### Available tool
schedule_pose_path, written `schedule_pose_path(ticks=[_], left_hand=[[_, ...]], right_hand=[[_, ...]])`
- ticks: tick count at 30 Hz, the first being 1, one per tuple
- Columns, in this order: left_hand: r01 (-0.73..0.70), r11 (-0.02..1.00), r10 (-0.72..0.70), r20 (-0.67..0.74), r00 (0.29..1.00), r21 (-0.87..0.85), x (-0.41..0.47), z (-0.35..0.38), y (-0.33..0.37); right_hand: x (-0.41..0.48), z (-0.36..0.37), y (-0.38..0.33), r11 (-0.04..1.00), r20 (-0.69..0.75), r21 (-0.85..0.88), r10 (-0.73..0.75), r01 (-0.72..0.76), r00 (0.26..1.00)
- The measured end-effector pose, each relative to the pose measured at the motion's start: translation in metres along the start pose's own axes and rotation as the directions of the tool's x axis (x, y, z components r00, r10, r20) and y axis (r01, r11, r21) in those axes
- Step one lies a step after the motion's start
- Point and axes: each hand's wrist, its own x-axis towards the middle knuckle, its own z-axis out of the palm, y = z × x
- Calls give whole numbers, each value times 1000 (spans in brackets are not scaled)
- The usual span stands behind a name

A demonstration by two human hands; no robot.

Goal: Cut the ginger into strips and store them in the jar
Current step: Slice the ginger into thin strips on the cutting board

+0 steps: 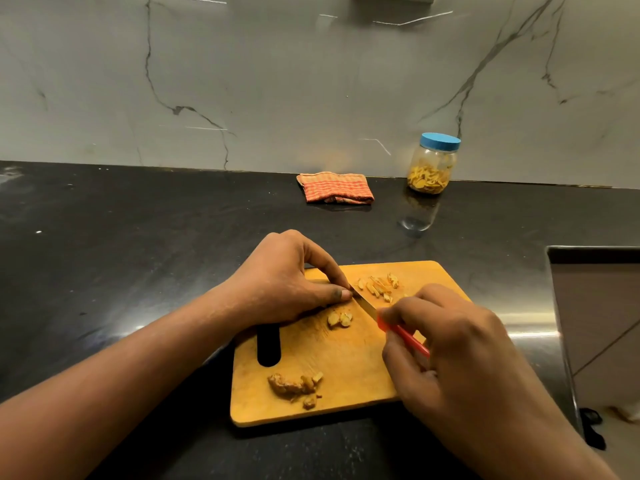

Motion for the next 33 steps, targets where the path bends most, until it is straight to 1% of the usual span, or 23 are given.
schedule_pose_path(ticks=[4, 6, 12, 15, 18, 22, 25, 29, 33], left_hand=[[-8, 1000, 8, -10, 1000, 15, 2, 1, -1], [-9, 1000, 9, -11, 1000, 22, 2, 1, -2], [-12, 1000, 12, -6, 1000, 21, 4, -1, -4], [-9, 1000, 9, 0, 1000, -1, 3, -2, -4], [1, 999, 0, 19, 1000, -40, 2, -4, -4], [14, 997, -13, 19, 1000, -81, 2, -5, -4], [31, 988, -28, 21, 999, -149, 2, -4, -5], [24, 989, -30, -37, 999, -145, 3, -2, -7], [41, 986, -46, -27, 999, -163, 3, -1, -5]], right_hand=[[2, 7, -8, 996, 47, -85, -16, 20, 999], [-3, 8, -9, 996, 48, -87, -8, 12, 999], [-21, 9, 0, 999, -117, -51, 9, -15, 993], [-23, 6, 6, 998, -163, -27, 49, -54, 985], [-23, 2, 8, 997, -148, 0, 75, -75, 986], [-23, 4, 4, 998, -138, 32, 58, -54, 989], [-23, 5, 2, 999, -113, 31, 34, -30, 993], [-22, 7, 1, 999, -118, 36, 26, -21, 993], [-22, 9, 3, 999, -114, 33, 24, -20, 993]])
